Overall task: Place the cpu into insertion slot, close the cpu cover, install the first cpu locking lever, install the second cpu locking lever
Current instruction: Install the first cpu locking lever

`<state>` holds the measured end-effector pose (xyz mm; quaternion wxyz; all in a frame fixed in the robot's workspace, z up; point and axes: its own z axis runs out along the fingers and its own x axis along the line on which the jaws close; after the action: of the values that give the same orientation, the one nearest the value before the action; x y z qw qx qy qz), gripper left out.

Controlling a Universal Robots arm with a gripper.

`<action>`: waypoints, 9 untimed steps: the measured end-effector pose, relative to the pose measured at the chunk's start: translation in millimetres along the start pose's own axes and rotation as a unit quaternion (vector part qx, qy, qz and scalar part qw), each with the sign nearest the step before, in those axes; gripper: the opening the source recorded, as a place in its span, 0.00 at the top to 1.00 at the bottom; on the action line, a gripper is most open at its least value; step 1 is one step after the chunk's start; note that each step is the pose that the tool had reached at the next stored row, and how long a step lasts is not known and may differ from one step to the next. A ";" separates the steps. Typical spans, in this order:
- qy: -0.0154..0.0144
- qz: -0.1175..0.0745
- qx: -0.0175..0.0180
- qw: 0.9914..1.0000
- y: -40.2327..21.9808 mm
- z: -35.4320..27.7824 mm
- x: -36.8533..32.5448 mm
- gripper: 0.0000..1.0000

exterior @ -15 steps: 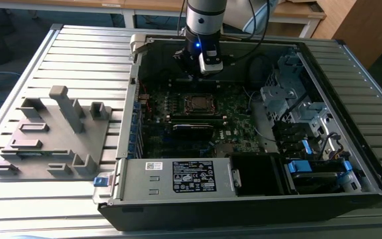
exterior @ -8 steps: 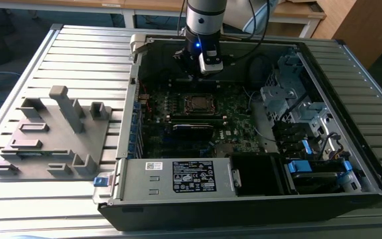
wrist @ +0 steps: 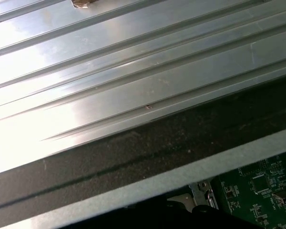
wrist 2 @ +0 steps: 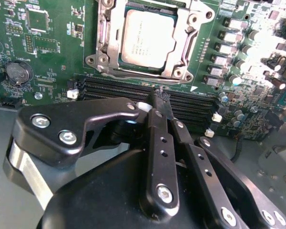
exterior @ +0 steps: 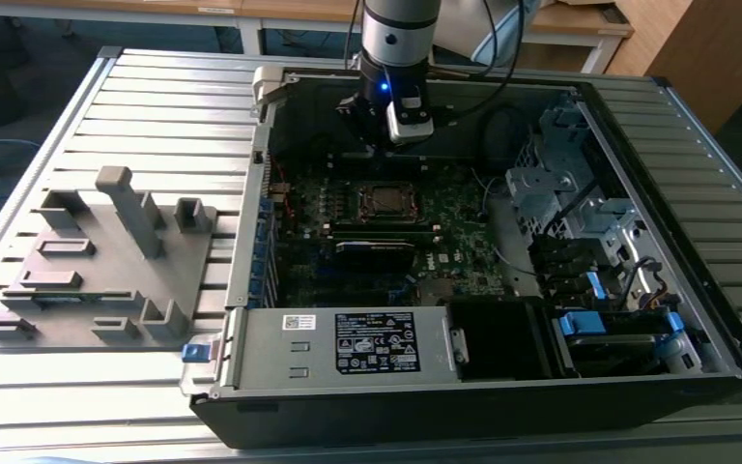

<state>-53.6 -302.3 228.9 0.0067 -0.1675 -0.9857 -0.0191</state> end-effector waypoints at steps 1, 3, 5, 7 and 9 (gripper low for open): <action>0.000 0.000 0.000 1.000 0.0 -0.1 0.0 0.89; 0.000 0.000 0.000 1.000 0.0 -0.5 0.0 0.89; 0.000 0.000 0.000 1.000 0.4 -10.4 0.2 0.89; 0.000 0.000 0.000 1.000 0.3 -10.5 0.2 0.89; 0.000 0.000 0.000 1.000 -0.3 -10.6 0.0 0.89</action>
<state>-53.6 -303.0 239.5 0.0067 -0.1675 -0.9857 -0.0190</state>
